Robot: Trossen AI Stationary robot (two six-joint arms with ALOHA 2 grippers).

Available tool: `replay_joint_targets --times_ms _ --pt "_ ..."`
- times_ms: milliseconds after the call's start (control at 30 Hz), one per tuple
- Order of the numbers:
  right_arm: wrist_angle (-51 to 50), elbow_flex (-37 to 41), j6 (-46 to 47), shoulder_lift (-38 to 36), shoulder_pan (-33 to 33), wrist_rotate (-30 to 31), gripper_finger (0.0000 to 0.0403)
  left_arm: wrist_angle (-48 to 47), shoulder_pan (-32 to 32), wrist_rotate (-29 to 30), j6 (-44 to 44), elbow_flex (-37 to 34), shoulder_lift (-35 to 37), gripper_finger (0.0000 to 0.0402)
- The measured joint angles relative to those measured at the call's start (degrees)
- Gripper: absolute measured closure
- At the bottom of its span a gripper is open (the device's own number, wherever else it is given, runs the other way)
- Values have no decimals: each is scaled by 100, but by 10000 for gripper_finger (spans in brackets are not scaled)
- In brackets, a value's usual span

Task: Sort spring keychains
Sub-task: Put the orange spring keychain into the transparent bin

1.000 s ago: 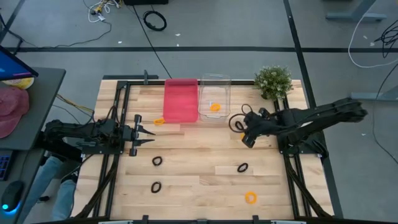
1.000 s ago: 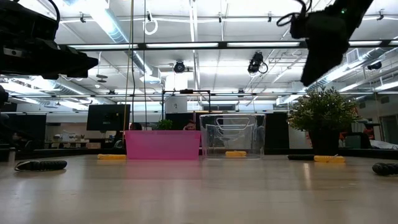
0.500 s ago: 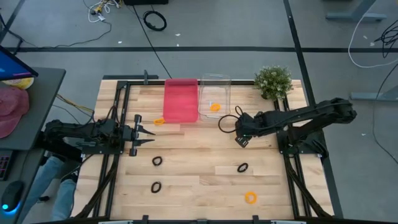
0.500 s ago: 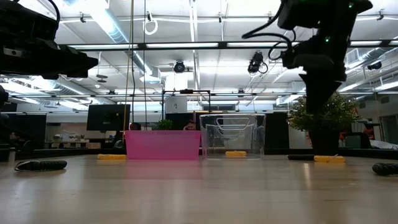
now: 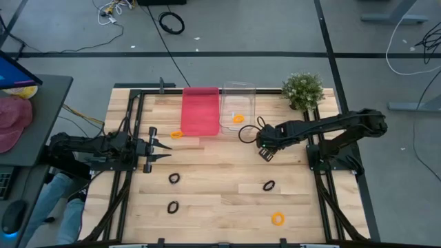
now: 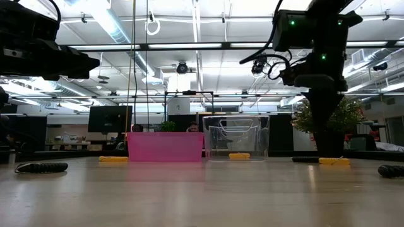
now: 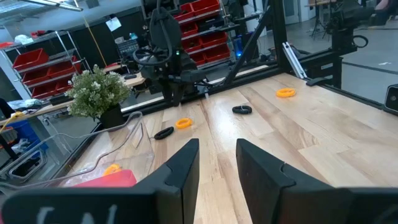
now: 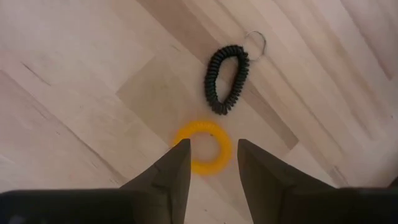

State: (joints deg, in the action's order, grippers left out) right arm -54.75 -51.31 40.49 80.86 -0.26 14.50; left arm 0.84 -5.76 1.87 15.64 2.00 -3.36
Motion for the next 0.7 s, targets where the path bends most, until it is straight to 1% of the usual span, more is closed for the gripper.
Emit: replay_joint_targets --times_ms 133,233,333,533,700 --pt "432 357 -314 2 -189 -180 268 0 2 0 -2 0 0 289" --pt "555 700 -405 2 -432 -486 268 1 0 0 -1 0 -1 289" --pt "637 1029 -512 2 -704 -618 268 2 1 0 0 0 0 289" --pt "1714 1719 -1024 -27 -1113 -1242 268 2 1 0 0 0 0 289" --pt "1712 1843 -1159 -30 -1310 -1269 270 1 1 0 -1 0 0 289"
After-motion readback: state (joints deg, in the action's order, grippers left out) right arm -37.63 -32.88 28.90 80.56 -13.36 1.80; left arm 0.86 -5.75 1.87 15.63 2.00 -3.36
